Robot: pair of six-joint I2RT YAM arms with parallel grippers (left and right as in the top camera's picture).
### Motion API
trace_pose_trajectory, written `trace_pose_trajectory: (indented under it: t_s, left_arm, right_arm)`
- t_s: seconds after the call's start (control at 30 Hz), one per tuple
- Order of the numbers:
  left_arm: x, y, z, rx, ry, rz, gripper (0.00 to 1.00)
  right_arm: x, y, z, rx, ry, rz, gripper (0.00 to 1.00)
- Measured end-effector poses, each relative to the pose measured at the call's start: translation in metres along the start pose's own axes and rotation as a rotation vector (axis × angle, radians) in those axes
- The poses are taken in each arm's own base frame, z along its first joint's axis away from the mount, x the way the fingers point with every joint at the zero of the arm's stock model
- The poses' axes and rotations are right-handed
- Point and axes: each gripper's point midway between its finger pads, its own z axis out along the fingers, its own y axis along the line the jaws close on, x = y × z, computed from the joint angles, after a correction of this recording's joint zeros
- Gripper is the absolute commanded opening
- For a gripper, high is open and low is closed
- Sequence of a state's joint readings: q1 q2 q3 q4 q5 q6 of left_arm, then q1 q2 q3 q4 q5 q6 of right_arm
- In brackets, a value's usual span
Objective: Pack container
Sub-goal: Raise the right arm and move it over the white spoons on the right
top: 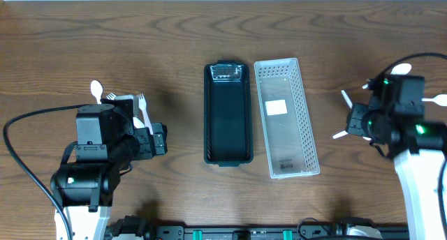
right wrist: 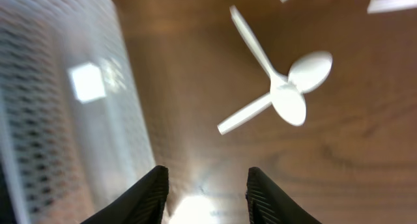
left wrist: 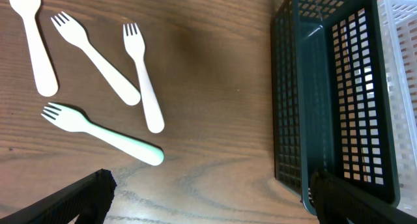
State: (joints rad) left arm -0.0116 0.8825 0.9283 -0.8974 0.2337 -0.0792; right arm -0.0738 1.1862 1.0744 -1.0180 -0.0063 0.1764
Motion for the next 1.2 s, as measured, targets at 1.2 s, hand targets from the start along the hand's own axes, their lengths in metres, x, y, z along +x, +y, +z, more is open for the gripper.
trace_pose_trajectory:
  t_s: [1.2]
  left_arm:
    - [0.0,0.0,0.0,0.0,0.0,0.0,0.98]
  right_arm:
    - [0.07,0.067,0.088,-0.19,0.482,-0.2,0.4]
